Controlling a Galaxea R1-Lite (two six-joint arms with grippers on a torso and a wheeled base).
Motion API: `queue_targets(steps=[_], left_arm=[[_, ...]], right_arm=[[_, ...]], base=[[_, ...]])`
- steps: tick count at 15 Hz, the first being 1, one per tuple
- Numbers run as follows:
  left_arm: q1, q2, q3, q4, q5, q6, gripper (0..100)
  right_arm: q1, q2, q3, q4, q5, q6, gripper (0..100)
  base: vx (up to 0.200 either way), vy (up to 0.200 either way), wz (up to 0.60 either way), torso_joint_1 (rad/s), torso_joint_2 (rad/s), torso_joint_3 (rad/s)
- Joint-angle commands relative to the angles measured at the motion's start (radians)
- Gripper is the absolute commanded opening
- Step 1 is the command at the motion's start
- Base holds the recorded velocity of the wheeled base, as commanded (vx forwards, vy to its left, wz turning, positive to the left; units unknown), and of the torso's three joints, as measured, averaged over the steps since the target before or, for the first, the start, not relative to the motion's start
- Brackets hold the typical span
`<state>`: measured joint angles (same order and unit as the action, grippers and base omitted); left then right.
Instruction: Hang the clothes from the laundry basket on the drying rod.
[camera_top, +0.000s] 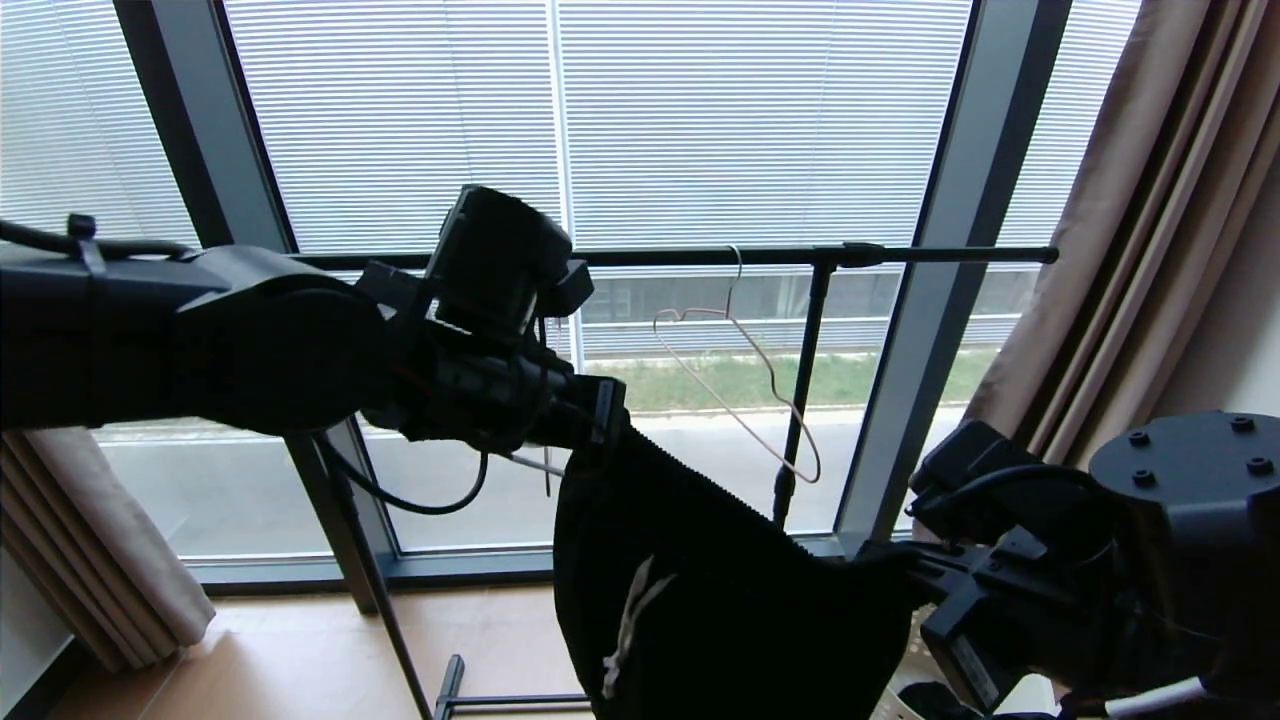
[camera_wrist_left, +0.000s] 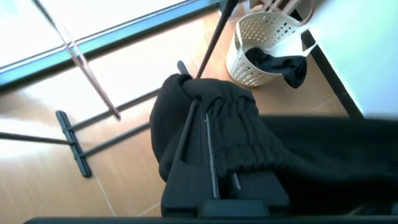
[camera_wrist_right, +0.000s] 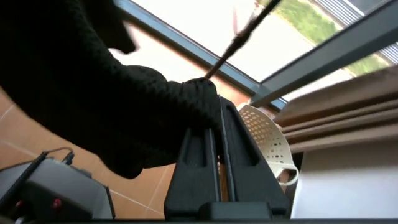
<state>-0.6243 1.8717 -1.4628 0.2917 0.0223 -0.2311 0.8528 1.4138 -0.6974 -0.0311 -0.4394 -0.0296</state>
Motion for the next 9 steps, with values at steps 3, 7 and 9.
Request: queue_targets(steps=[3,7,9], left_arm=[[-0.023,0.202,-0.369,0.179,-0.001,0.021,0],[-0.032,0.247,-0.472,0.222,-0.001,0.021,0],[-0.037,0.248,-0.475,0.233,-0.001,0.021,0]], right_arm=[[0.149,0.017,-0.027,0.003,0.079,0.005,0],[0.247,0.054,-0.039,-0.003,0.090,0.089,0],[0.284,0.073,-0.054,-0.010,0.103,0.163,0]], base=[[0.000,0.000,0.00,0.000,0.00,0.000],[0.000,0.000,0.00,0.000,0.00,0.000],[0.000,0.000,0.00,0.000,0.00,0.000]])
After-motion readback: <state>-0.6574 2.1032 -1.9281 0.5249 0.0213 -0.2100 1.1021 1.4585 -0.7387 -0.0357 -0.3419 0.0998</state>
